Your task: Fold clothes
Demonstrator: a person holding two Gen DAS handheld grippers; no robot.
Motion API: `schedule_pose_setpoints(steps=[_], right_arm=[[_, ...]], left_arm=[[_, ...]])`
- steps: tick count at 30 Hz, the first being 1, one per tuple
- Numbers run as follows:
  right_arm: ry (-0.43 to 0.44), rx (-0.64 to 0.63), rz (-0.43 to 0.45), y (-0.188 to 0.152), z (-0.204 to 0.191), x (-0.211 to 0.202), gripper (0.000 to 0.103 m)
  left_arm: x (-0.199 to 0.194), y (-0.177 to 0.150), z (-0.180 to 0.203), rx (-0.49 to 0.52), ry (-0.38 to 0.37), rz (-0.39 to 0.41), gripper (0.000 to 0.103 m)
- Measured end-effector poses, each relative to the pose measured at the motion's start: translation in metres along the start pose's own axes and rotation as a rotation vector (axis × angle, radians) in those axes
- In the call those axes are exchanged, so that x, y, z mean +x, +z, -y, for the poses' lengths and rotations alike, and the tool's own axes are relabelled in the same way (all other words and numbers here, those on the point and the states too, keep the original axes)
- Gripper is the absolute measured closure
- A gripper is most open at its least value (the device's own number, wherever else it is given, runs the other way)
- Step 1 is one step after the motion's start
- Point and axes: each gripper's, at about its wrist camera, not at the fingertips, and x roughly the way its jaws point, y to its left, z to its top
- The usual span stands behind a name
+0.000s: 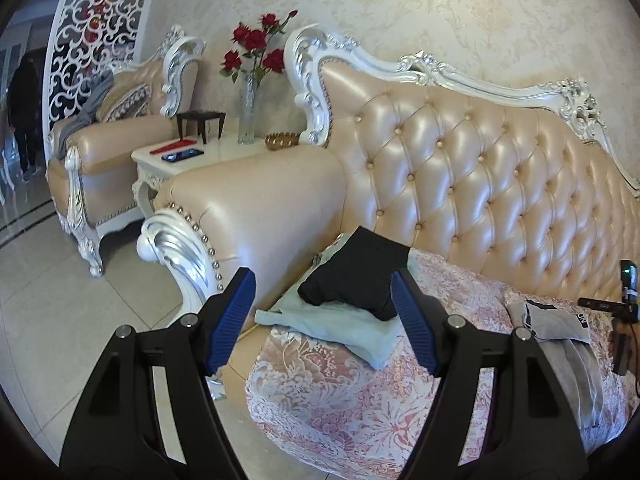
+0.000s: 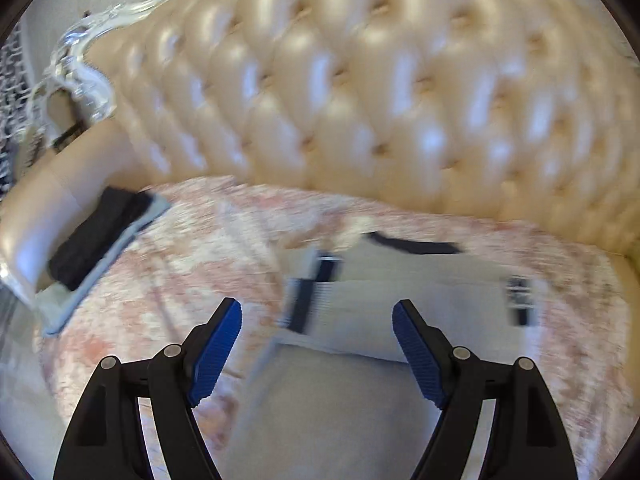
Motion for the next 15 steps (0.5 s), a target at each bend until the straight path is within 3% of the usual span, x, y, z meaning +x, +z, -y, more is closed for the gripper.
schedule_pose_setpoints(steps=[4, 8, 11, 15], right_arm=[[-0.094, 0.042, 0.054, -0.012, 0.03, -0.046, 0.024], [-0.115, 0.039, 0.131, -0.018, 0.047, -0.092, 0.023], [-0.119, 0.0, 0.23, -0.008, 0.053, -0.114, 0.021], [-0.135, -0.041, 0.363, 0.02, 0.043, -0.112, 0.018]], left_arm=[[-0.021, 0.009, 0.005, 0.026, -0.03, 0.05, 0.027], [-0.044, 0.026, 0.0, -0.005, 0.013, 0.173, 0.0], [-0.043, 0.043, -0.014, -0.058, 0.067, 0.243, 0.0], [-0.007, 0.075, -0.04, -0.11, 0.162, 0.255, 0.0]])
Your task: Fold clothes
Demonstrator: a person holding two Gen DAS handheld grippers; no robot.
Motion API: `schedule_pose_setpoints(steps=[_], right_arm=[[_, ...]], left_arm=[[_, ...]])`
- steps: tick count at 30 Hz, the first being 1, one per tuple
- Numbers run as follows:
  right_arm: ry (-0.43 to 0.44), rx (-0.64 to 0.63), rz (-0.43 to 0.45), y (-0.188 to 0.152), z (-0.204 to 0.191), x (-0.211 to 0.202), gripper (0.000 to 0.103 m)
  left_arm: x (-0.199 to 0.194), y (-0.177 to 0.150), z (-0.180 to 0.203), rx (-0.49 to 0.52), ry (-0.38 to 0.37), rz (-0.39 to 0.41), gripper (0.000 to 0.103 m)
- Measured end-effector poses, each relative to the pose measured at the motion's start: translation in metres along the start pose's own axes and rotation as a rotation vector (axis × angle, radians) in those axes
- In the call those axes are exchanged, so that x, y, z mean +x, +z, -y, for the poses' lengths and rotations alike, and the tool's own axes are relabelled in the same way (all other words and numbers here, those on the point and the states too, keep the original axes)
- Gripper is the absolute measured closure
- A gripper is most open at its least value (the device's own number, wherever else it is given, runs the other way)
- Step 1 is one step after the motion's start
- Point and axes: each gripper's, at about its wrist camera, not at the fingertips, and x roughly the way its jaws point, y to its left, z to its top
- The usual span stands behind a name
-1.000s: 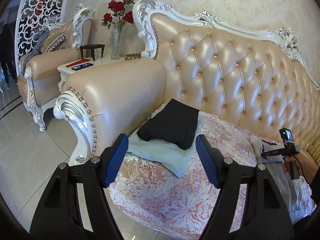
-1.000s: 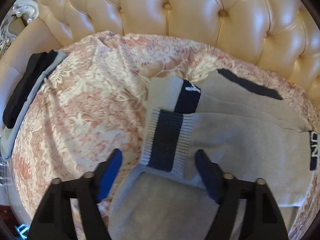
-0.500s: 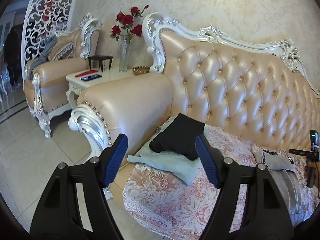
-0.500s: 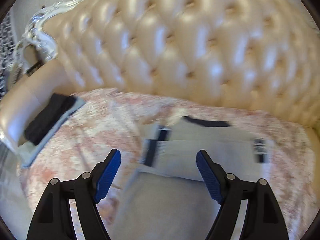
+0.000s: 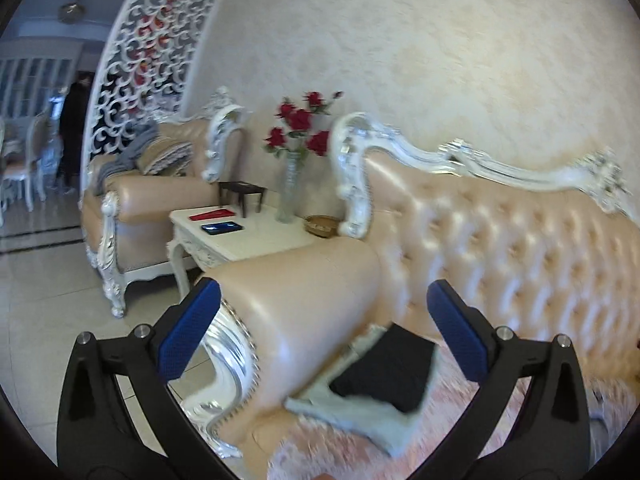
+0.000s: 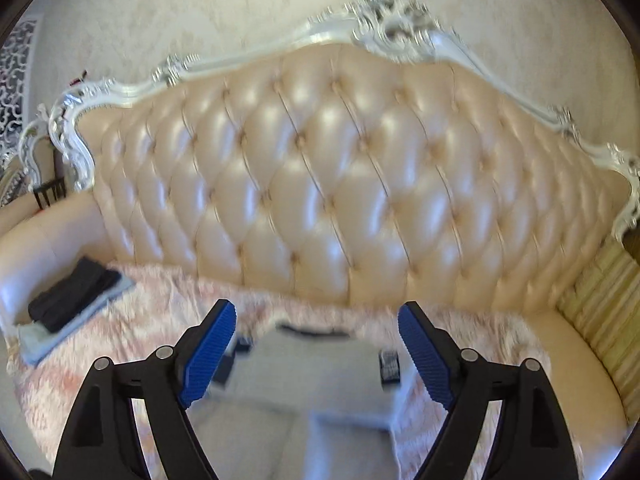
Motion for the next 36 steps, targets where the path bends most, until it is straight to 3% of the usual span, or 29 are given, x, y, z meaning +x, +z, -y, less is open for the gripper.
schedule_pose_setpoints(steps=[3, 7, 11, 15, 17, 20, 22, 28, 30, 32, 34, 36], right_arm=[[0.033, 0.017, 0.045, 0.023, -0.02, 0.024, 0.018], [0.016, 0.04, 0.003, 0.056, -0.048, 0.054, 0.018], [-0.102, 0.063, -0.143, 0.067, -0.061, 0.064, 0.018], [-0.174, 0.134, -0.357, 0.056, -0.059, 0.055, 0.018], [-0.179, 0.165, -0.441, 0.051, -0.057, 0.039, 0.018], [-0.204, 0.221, -0.489, 0.045, -0.051, 0.008, 0.018], [-0.233, 0.229, -0.513, 0.039, -0.045, -0.006, 0.018], [-0.256, 0.259, -0.53, -0.004, -0.002, -0.028, 0.018], [-0.22, 0.282, -0.541, -0.025, 0.021, -0.02, 0.018], [-0.154, 0.307, -0.539, -0.055, 0.049, -0.013, 0.018], [-0.068, 0.286, -0.551, -0.094, 0.071, -0.009, 0.018], [-0.014, 0.261, -0.538, -0.126, 0.081, -0.012, 0.018]], left_arm=[[0.029, 0.021, -0.001, 0.007, 0.052, -0.024, 0.0], [0.074, 0.049, 0.011, 0.047, -0.013, -0.145, 0.0], [0.115, 0.041, 0.06, 0.032, -0.257, -0.403, 0.0], [0.119, 0.008, 0.152, 0.043, -0.545, -0.645, 0.0], [0.108, -0.012, 0.206, 0.082, -0.646, -0.743, 0.0], [0.092, -0.043, 0.287, 0.142, -0.797, -0.89, 0.0], [0.081, -0.065, 0.335, 0.218, -0.869, -0.936, 0.0], [0.068, -0.142, 0.419, 0.217, -0.894, -1.029, 0.002], [0.072, -0.183, 0.421, 0.148, -0.865, -1.102, 0.014], [0.065, -0.219, 0.417, 0.154, -0.887, -1.135, 0.029], [0.056, -0.256, 0.412, 0.177, -0.907, -1.153, 0.032], [0.037, -0.29, 0.407, 0.275, -0.92, -1.105, 0.032]])
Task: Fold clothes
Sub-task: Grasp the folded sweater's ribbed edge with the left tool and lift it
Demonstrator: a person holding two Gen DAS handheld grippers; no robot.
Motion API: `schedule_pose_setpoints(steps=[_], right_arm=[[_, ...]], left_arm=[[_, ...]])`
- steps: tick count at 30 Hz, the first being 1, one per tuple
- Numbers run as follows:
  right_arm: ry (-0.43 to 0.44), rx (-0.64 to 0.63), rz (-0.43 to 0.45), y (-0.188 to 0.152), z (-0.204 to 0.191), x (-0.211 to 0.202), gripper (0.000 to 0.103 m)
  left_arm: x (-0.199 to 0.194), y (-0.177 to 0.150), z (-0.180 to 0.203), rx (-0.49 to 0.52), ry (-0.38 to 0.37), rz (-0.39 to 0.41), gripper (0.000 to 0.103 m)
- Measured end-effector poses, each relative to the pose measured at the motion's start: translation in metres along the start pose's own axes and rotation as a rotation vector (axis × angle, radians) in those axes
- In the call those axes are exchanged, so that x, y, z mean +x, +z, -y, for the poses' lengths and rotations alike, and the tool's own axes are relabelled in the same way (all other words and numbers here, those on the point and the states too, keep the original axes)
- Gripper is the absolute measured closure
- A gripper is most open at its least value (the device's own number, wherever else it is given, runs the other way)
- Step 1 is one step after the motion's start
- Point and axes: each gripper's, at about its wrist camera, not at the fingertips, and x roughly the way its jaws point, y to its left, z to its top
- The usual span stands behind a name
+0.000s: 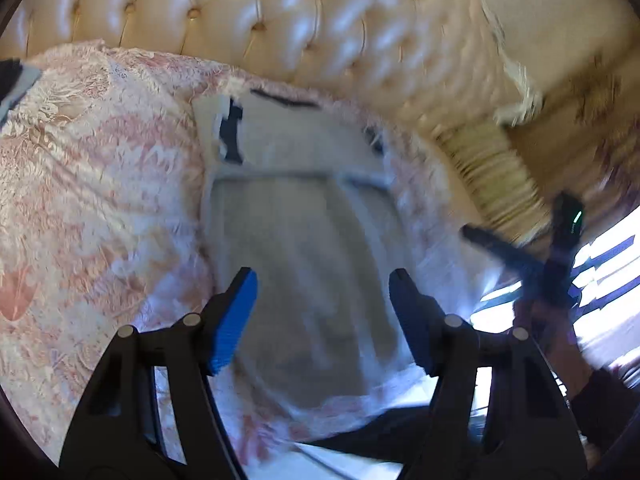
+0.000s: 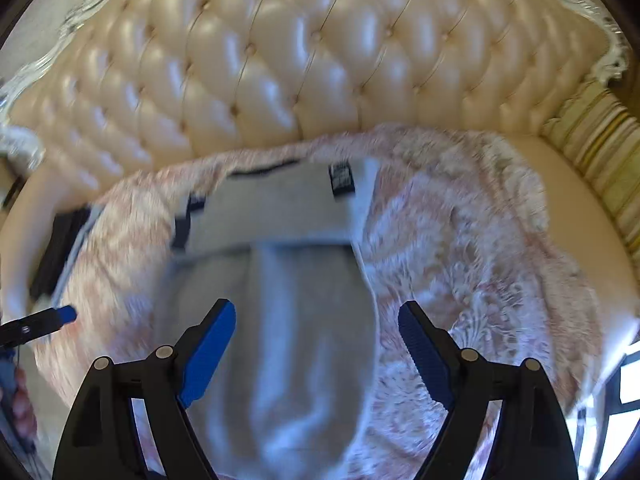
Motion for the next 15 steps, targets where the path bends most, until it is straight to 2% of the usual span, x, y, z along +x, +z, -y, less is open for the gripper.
schedule_pose_setpoints(steps=[2, 3, 7, 10, 11, 15], right_arm=[[0.014, -0.001, 0.008, -0.027, 0.019, 0.012, 0.018], [0.022, -0.001, 0.012, -0.041, 0.028, 0.018, 0.018], [0.05, -0.006, 0.056, -0.086, 0.048, 0.021, 0.018], [0.093, -0.005, 0.108, -0.108, 0.051, 0.009, 0.018], [0.111, 0.004, 0.124, -0.113, 0.054, 0.004, 0.018], [0.179, 0.058, 0.154, -0.129, 0.06, -0.029, 0.018]], left_arm=[[0.019, -0.023, 0.004, 0.046, 0.009, -0.036, 0.034], [0.026, -0.033, 0.006, 0.052, 0.009, -0.049, 0.038], [0.033, -0.078, 0.01, 0.009, -0.009, -0.051, 0.04], [0.027, -0.097, 0.014, -0.013, -0.003, -0.03, 0.051], [0.023, -0.102, 0.016, -0.016, 0.024, -0.015, 0.055], [-0.004, -0.115, 0.019, -0.107, 0.048, 0.039, 0.056]])
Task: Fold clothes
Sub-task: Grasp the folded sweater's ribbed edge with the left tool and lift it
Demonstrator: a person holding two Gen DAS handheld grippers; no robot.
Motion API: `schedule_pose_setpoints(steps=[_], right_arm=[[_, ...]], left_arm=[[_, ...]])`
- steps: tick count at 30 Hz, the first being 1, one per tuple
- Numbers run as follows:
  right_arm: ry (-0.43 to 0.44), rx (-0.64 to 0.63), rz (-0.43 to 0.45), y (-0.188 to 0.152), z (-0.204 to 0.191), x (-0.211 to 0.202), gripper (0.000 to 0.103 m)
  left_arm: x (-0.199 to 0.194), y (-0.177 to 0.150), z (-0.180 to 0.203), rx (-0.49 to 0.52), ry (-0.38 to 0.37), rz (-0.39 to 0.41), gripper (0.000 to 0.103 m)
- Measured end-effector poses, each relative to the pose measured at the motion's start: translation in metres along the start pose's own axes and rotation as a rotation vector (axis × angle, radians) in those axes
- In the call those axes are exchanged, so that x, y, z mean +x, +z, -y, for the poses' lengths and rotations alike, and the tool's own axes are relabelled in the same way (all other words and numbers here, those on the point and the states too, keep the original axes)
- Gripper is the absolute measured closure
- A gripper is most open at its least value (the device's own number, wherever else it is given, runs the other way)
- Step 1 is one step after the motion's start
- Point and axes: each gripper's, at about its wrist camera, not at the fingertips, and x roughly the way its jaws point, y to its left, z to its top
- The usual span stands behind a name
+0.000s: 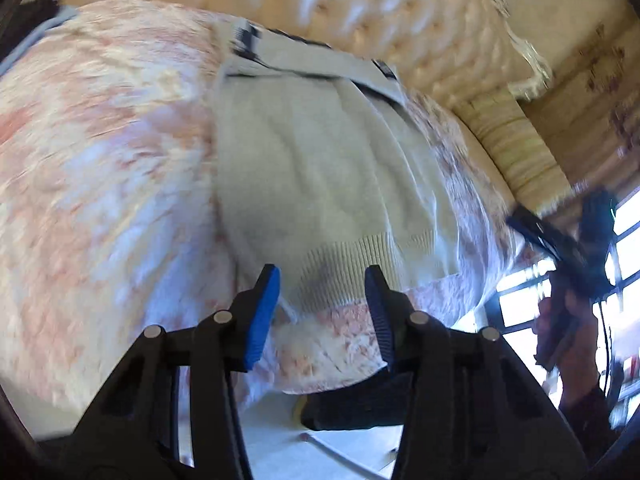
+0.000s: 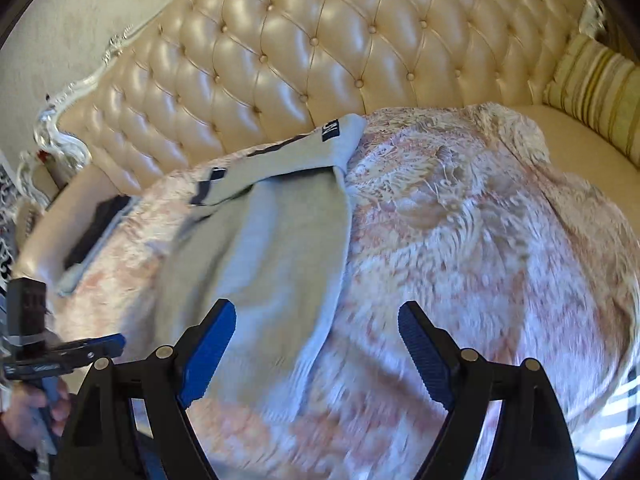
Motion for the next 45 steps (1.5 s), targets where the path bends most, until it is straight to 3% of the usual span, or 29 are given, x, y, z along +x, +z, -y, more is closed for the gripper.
schedule_pose_setpoints(steps=[4, 6, 11, 19, 22, 27, 28, 30, 39, 45], right_arm=[[0.047, 0.078, -0.006, -0.012, -0.004, -0.028, 0.018], [0.078, 0.113, -0.006, -0.017, -0.004, -0.034, 0.018], [0.082, 0.123, -0.067, -0.025, -0.003, -0.011, 0.018], [0.13, 0.219, -0.199, -0.04, 0.009, 0.034, 0.018], [0.146, 0.265, -0.226, -0.04, 0.016, 0.038, 0.018], [0.143, 0.317, -0.219, -0.038, 0.028, 0.031, 0.018], [0.134, 0.321, -0.216, -0.037, 0.031, 0.028, 0.018], [0.147, 0.335, -0.214, -0.036, 0.034, 0.024, 0.018], [0.159, 0.265, -0.265, -0.047, 0.022, 0.029, 0.018], [0.224, 0.416, -0.329, -0.052, 0.033, 0.052, 0.018]], left_arm=[[-0.023, -0.013, -0.016, -0.191, -0.107, 0.01, 0.056], [-0.026, -0.02, -0.021, -0.235, -0.16, 0.016, 0.056], [-0.014, -0.025, -0.046, -0.359, -0.264, 0.003, 0.056], [0.026, -0.021, -0.069, -0.512, -0.264, -0.092, 0.056], [0.038, -0.021, -0.071, -0.53, -0.183, -0.135, 0.056], [0.052, -0.019, -0.069, -0.537, -0.203, -0.164, 0.058], [0.053, -0.018, -0.068, -0.535, -0.202, -0.166, 0.063], [0.054, -0.016, -0.064, -0.513, -0.2, -0.166, 0.09], [0.041, -0.007, -0.051, -0.439, -0.239, -0.13, 0.093], [0.036, 0.001, -0.044, -0.434, -0.265, -0.118, 0.093]])
